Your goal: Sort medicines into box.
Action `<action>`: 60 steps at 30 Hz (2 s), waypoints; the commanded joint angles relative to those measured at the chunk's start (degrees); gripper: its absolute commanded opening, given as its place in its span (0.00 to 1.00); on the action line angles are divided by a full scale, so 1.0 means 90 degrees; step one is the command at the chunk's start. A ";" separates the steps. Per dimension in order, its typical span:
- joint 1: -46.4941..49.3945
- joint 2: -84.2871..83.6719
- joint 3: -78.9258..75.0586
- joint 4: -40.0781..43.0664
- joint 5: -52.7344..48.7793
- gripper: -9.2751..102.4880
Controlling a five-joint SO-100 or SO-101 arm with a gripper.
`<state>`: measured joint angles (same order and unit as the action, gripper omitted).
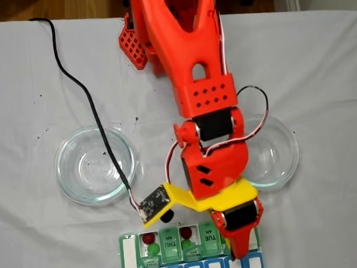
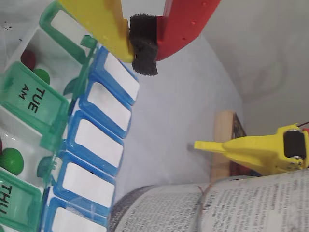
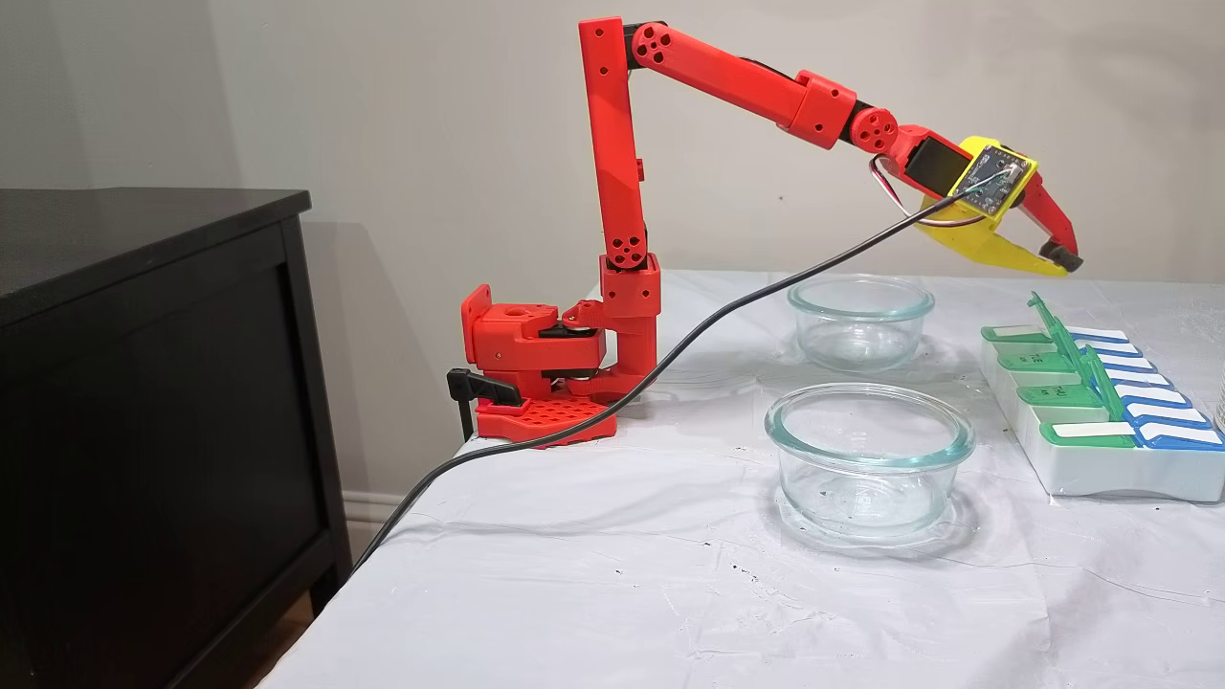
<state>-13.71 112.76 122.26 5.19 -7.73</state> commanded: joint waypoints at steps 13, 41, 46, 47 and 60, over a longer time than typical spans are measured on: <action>-0.0146 0.0195 -0.1016 0.1270 -0.0234 0.08; -0.0186 -0.0059 -0.1348 0.3652 -0.1416 0.08; -0.0127 0.0049 -0.1377 0.3408 -0.1484 0.08; -0.0049 0.0176 -0.1396 0.3203 -0.1416 0.08; 0.0244 0.0771 -0.1035 0.0557 -0.0049 0.08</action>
<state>-9.23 112.76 113.12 13.45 -8.96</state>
